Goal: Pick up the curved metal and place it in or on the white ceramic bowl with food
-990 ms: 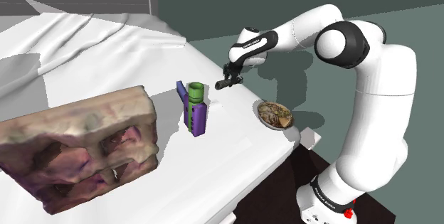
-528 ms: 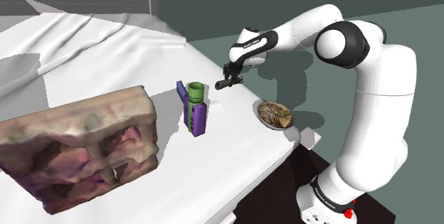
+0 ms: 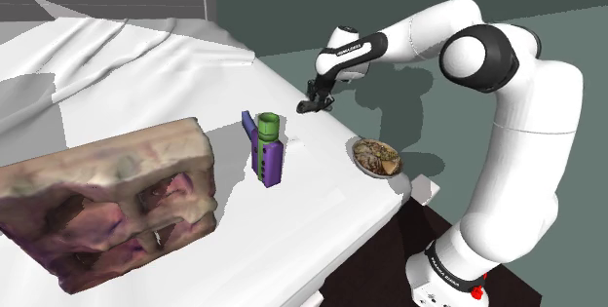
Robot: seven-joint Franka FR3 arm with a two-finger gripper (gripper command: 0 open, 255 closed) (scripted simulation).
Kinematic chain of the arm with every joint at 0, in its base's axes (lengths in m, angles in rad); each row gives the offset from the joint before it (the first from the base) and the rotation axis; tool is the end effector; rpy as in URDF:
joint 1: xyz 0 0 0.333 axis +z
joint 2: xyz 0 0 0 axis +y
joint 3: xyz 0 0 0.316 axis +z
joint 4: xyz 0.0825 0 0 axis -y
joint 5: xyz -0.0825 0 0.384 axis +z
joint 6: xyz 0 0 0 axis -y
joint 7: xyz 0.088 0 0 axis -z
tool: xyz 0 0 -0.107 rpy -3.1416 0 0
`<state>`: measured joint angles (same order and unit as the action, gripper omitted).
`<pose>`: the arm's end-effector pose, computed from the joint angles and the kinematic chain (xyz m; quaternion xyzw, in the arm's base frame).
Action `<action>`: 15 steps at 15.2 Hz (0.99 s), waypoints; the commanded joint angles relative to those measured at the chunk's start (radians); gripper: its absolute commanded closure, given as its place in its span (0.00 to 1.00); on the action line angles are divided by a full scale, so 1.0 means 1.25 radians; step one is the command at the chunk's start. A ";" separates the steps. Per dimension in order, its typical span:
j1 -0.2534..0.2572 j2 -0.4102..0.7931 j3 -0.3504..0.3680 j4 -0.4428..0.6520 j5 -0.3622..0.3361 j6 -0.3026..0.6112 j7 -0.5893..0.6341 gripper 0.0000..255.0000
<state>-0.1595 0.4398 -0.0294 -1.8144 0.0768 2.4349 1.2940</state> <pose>0.6534 -0.1230 0.3160 -0.7173 0.6906 -0.0657 0.0656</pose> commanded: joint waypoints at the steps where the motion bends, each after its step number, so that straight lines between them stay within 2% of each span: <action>1: 0.000 -0.013 -0.001 0.004 -0.001 -0.017 0.001 1.00; 15: 0.002 -0.081 -0.005 0.061 -0.010 -0.142 0.011 1.00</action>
<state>-0.1579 0.3427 -0.0353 -1.7447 0.0653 2.2684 1.3055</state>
